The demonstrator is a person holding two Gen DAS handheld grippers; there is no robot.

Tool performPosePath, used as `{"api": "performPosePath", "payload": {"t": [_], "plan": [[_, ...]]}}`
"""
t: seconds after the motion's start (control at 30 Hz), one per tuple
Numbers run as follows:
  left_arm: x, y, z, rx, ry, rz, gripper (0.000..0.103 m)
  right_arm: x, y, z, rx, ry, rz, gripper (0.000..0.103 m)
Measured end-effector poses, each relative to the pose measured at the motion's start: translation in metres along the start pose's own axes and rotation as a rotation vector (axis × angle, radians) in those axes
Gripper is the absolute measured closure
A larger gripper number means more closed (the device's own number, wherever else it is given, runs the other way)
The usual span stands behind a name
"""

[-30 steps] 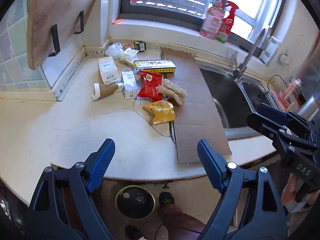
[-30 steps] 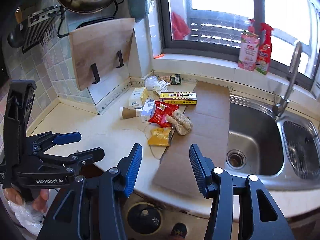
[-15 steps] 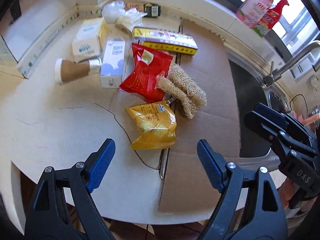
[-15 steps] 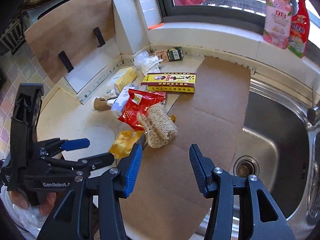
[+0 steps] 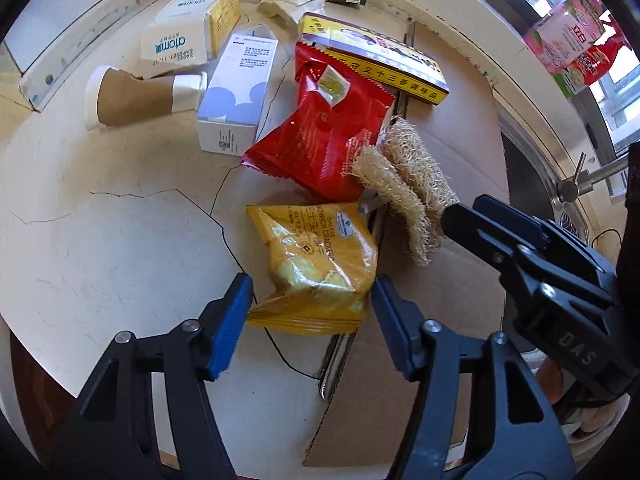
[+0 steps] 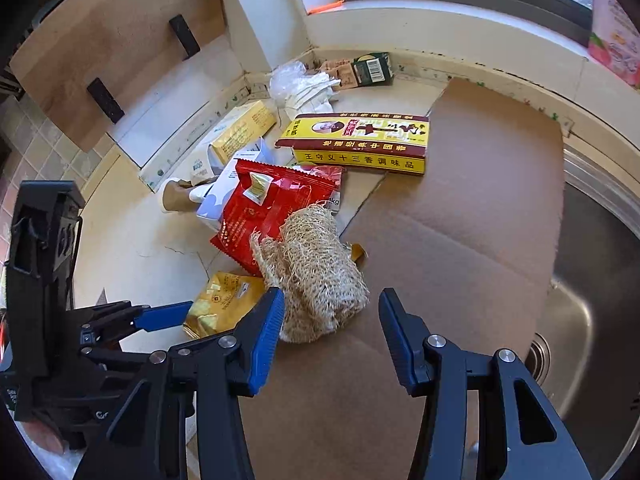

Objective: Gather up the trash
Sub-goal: 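Grasp the yellow snack bag with the left gripper while the right grasps the fibre scrubber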

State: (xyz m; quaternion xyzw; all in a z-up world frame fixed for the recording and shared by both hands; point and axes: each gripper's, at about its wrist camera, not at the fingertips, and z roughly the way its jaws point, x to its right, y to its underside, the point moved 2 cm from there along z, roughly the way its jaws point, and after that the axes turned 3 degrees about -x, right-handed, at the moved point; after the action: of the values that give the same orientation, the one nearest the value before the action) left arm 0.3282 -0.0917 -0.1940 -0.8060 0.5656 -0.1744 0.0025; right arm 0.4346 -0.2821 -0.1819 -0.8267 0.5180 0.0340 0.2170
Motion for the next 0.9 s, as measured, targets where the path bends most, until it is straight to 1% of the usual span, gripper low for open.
{"api": "performPosePath", "payload": {"t": [0.03,0.13,0.33,0.4,0.47,0.67,0.73,0.9], "plan": [[0.0,0.0,0.0,0.002,0.001,-0.003,0.05,0.0,-0.002,0.005,-0.006,-0.001,-0.004,0.053],[-0.004,-0.001,-0.001,0.02,-0.018,-0.009,0.052,0.002,-0.006,0.018,-0.024,-0.005,-0.008,0.053],[-0.004,-0.002,-0.002,0.043,-0.023,-0.011,0.055,0.0,-0.008,0.035,-0.044,-0.031,-0.027,0.053],[-0.005,-0.002,-0.003,0.05,-0.022,-0.014,0.056,-0.003,-0.008,0.037,-0.046,-0.039,-0.026,0.058],[-0.006,-0.002,-0.005,0.059,-0.02,-0.016,0.056,-0.004,-0.007,0.037,-0.043,-0.039,-0.021,0.061],[-0.013,0.003,-0.011,0.082,-0.028,-0.015,0.057,-0.011,0.001,0.025,-0.014,-0.023,-0.036,0.071],[-0.015,0.007,-0.015,0.085,-0.042,-0.003,0.058,-0.015,0.005,0.017,0.009,-0.017,-0.038,0.072],[-0.022,0.017,-0.029,0.099,-0.051,0.02,0.058,-0.026,0.015,-0.009,0.077,-0.041,-0.004,0.073]]}}
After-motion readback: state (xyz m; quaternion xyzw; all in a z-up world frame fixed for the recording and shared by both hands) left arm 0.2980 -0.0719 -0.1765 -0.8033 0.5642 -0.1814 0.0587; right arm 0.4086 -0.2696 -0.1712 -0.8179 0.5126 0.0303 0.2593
